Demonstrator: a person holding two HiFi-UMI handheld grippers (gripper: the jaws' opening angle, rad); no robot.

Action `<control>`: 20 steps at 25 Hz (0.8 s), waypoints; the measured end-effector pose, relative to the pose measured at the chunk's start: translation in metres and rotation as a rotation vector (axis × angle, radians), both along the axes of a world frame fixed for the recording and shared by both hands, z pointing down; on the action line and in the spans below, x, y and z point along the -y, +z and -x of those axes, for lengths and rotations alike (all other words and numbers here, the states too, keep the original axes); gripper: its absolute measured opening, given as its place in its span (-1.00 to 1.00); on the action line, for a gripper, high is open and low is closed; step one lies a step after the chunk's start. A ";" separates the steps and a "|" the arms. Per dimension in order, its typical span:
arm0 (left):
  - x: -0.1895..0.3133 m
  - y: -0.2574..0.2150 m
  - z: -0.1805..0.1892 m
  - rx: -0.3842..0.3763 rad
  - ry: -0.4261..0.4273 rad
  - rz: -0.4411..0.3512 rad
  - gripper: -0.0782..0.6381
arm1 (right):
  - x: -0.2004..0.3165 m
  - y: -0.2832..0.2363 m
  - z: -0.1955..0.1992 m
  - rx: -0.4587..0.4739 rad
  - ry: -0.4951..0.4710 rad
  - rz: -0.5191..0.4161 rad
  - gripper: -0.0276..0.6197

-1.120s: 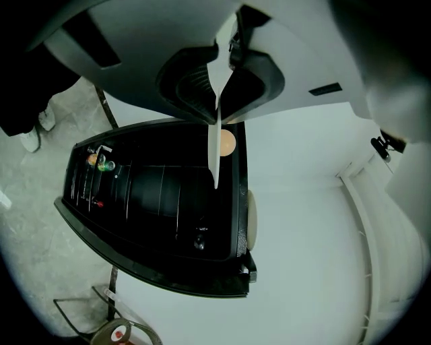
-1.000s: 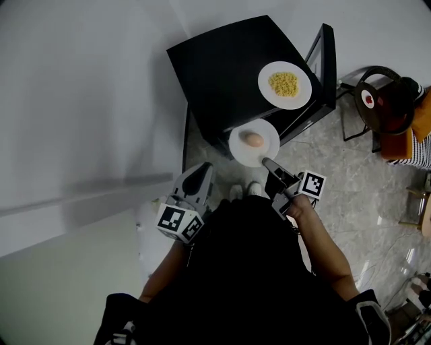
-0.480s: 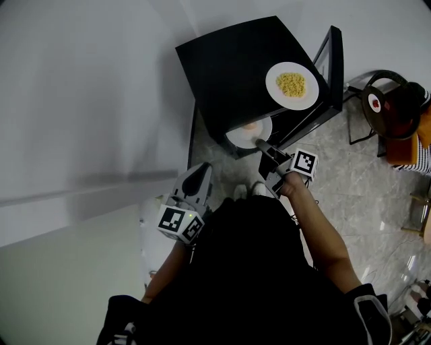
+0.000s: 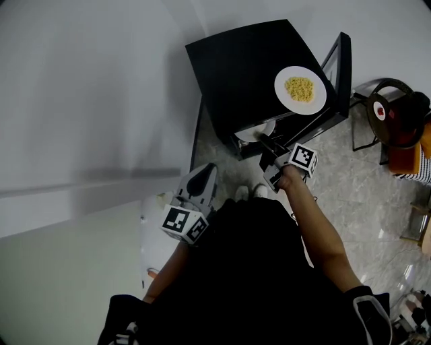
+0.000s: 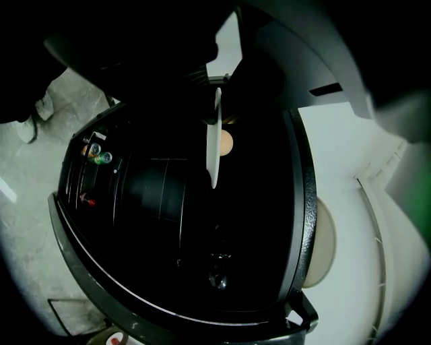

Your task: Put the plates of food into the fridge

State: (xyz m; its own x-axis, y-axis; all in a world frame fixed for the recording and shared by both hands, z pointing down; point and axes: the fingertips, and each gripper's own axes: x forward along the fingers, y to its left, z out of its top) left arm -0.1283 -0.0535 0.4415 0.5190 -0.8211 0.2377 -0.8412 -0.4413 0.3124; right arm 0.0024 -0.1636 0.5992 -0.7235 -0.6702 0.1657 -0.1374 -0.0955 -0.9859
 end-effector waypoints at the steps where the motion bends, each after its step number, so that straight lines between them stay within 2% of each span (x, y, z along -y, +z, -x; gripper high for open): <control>1: -0.001 -0.001 0.000 0.002 -0.002 -0.002 -0.68 | 0.000 0.001 0.000 -0.010 0.000 0.006 -0.80; 9: -0.002 -0.005 0.008 0.011 -0.022 0.002 -0.68 | 0.013 0.009 0.012 -0.001 -0.006 0.040 -0.79; 14: -0.002 -0.010 0.010 0.019 -0.026 -0.006 -0.68 | 0.023 0.015 0.014 -0.016 -0.011 0.027 -0.79; 20: -0.004 -0.013 0.004 0.072 0.021 0.000 -0.68 | 0.024 0.029 0.013 -0.026 -0.003 0.027 -0.80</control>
State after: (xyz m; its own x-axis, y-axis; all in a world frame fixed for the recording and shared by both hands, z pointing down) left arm -0.1320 -0.0492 0.4286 0.5174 -0.8103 0.2752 -0.8522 -0.4589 0.2513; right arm -0.0103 -0.1872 0.6278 -0.7204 -0.6633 0.2027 -0.1636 -0.1215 -0.9790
